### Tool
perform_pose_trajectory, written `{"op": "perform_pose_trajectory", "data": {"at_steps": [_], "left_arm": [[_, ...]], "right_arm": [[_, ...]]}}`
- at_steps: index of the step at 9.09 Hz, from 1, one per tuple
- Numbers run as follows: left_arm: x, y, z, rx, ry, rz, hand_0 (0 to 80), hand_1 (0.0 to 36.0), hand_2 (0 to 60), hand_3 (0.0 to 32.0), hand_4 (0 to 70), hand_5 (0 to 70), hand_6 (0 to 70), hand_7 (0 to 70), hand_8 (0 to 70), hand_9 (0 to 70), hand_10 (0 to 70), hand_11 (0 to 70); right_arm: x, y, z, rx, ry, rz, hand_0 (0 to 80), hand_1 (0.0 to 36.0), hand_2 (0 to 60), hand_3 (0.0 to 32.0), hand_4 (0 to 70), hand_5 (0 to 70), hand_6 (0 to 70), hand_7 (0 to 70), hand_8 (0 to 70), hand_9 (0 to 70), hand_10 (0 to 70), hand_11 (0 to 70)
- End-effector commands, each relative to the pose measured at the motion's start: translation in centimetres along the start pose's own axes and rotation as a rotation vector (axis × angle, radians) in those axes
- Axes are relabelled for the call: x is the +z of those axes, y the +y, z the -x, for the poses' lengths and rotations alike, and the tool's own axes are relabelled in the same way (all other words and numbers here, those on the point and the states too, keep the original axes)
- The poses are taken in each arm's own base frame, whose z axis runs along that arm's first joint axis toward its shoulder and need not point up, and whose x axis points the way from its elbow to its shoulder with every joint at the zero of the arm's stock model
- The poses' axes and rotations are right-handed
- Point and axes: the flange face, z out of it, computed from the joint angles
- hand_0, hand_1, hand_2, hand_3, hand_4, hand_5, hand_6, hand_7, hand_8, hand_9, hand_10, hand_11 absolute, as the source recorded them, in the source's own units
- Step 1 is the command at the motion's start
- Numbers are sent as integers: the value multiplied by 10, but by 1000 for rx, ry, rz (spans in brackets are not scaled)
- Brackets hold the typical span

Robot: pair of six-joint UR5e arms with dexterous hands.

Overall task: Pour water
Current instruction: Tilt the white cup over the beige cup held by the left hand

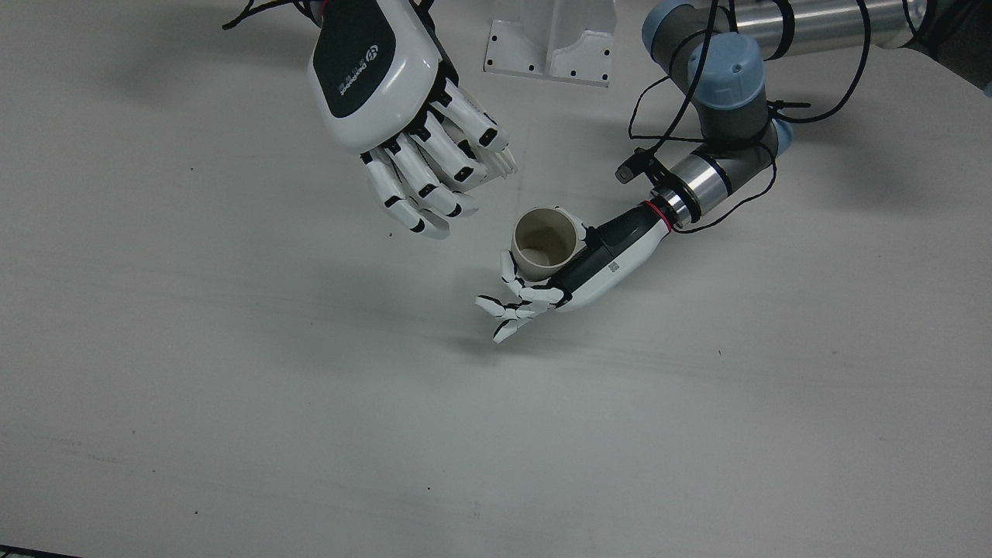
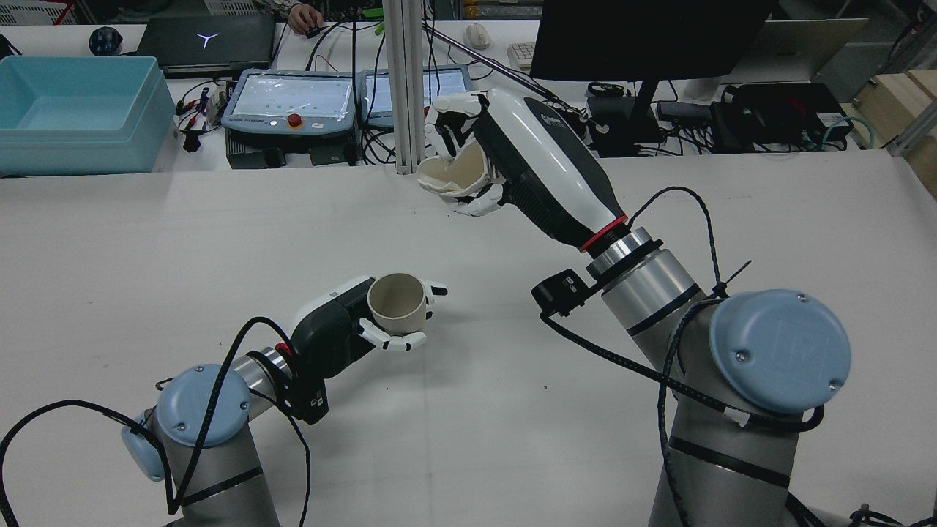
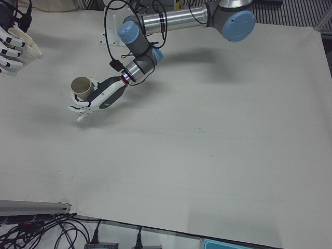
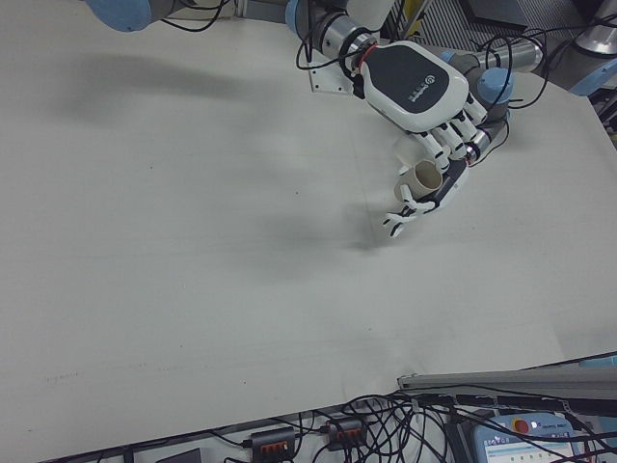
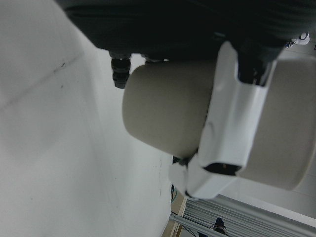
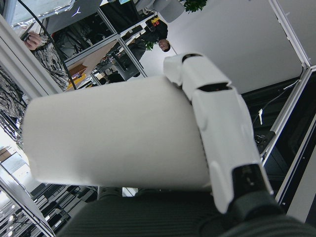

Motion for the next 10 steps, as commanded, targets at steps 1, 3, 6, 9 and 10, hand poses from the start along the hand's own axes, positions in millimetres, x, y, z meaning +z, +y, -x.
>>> {"op": "perform_pose_trajectory", "data": {"at_steps": [1,3,6,9,10], "left_arm": [[15,39,-4,-14,11,26,800,360,600,0,700,700,178,293,41,44,68,134],[26,62,1,-13,7,35,800,360,600,0,700,700,182,298,42,45,71,138],[7,-19,-3,-11,9,8,800,360,600,0,700,700,186,296,47,45,75,142],[-66,-128,-31,-24,23,-29,800,360,600,0,700,700,180,294,48,45,82,149],[-91,-150,-53,-9,48,-35,800,360,600,0,700,700,180,294,50,46,83,150]], "right_arm": [[0,4,-32,-52,37,-17,800,360,600,0,290,700,461,654,314,435,244,395],[4,10,-41,-47,23,-14,800,360,594,0,287,700,459,648,311,430,243,394],[-7,-20,-2,36,-48,-39,800,360,563,0,282,700,451,630,307,425,245,396],[-57,-166,19,268,-86,-202,800,360,541,0,264,700,454,624,309,425,261,412],[-75,-220,30,322,-108,-260,800,360,528,0,256,700,454,623,307,423,260,412]]}}
